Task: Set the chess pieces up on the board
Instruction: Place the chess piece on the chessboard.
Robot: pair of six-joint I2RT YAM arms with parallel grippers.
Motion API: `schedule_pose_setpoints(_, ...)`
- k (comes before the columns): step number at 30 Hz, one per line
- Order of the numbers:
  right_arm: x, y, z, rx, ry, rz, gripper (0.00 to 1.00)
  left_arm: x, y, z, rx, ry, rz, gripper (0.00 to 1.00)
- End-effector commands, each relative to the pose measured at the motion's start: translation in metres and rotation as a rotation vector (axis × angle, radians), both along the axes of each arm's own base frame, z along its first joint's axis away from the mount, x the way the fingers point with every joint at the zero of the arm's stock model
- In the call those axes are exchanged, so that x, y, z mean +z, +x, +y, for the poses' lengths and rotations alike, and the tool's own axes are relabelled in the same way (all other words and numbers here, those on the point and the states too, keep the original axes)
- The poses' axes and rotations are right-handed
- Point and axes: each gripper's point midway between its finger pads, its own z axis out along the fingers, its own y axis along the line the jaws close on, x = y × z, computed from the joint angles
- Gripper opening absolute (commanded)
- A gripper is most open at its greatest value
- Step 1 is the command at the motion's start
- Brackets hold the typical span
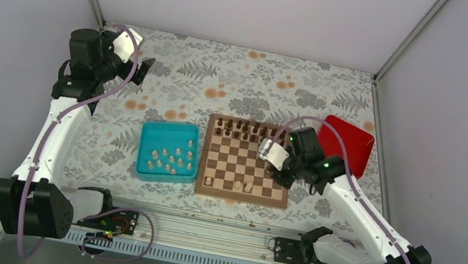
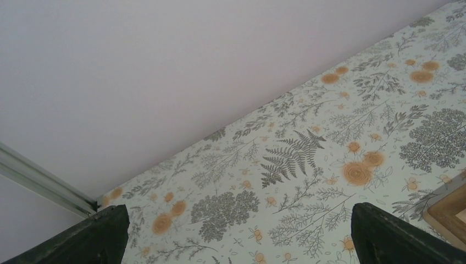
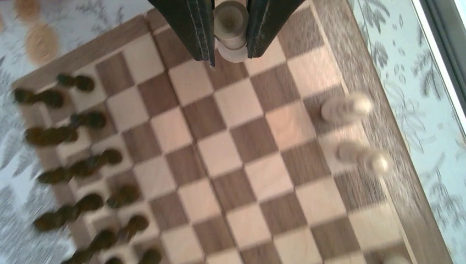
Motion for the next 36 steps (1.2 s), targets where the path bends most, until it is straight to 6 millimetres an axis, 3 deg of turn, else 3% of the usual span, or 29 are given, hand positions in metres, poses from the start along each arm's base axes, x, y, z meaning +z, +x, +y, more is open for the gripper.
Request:
schedule_pose_setpoints(1,-0.03,-0.014,-0.026,0.015,-0.069,0.014,0.04,0.001,0.002,0.004,0.013,-0.007,-0.004,1.0)
schedule_pose_setpoints(11,-0.064,-0.032,-0.048,0.011,-0.1,0.091,0.04,0.0,0.001,0.006,0.025,-0.002,0.002,1.0)
schedule_pose_setpoints(36,-0.081,-0.047,-0.051,0.066,-0.109,0.249,0.07,-0.005,0.006,0.01,0.035,0.008,0.014,1.0)
